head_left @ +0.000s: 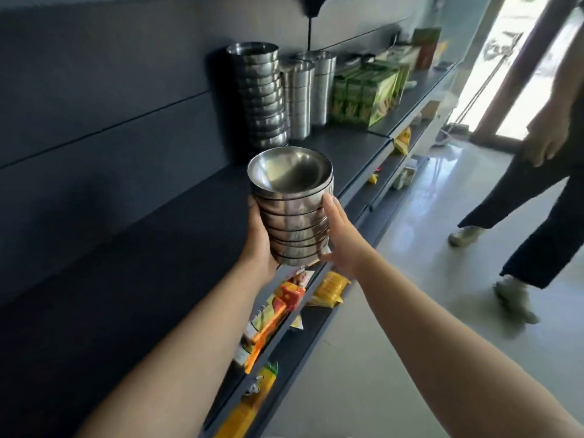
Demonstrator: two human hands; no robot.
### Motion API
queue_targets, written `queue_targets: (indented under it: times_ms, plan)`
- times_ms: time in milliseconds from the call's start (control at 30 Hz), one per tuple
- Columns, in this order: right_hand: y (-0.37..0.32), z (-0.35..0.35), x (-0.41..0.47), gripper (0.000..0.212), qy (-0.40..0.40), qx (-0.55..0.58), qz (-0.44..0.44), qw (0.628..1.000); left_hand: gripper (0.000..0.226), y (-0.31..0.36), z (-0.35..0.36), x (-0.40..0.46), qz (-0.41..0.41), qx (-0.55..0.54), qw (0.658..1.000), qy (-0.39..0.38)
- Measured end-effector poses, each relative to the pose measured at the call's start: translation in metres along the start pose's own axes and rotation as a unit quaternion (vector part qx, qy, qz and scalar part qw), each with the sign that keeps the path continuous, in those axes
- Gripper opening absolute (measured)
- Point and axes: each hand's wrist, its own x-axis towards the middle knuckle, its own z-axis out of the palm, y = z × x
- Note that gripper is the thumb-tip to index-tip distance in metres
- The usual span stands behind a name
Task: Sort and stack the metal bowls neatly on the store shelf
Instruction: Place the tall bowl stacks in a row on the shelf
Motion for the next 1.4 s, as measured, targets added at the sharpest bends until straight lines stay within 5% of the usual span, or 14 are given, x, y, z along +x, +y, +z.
queue_targets:
  times_ms: [233,367,600,733,867,1033,1400]
  plan:
    - [-0.02,-0.071,0.028,0.082,-0.017,-0.005,0.016,1.0,0.08,-0.018,0.064,0.041,0.015,-0.01,1.0,0.015]
    - [-0.031,-0.087,0.056,0.073,-0.043,0.007,0.012,0.999,0.079,-0.014,0.076,0.07,0.026,-0.009,0.999,0.03]
    - [-0.043,-0.078,0.145,0.109,-0.12,-0.002,0.006,0.993,0.08,0.006,0.057,0.131,0.068,-0.008,0.994,0.081]
    - [-0.057,-0.06,0.189,0.099,-0.157,-0.027,0.021,0.987,0.081,0.023,0.037,0.168,0.095,-0.032,0.987,0.126]
    - [-0.066,-0.041,0.232,0.056,-0.199,-0.045,0.011,0.979,0.079,0.039,0.021,0.191,0.116,-0.051,0.976,0.178]
    - [-0.064,-0.012,0.269,0.077,-0.24,-0.031,0.052,0.969,0.079,0.049,-0.002,0.209,0.127,-0.071,0.955,0.26]
    - [-0.052,0.034,0.325,0.07,-0.339,-0.064,0.095,0.934,0.08,0.056,-0.037,0.229,0.153,-0.108,0.914,0.36]
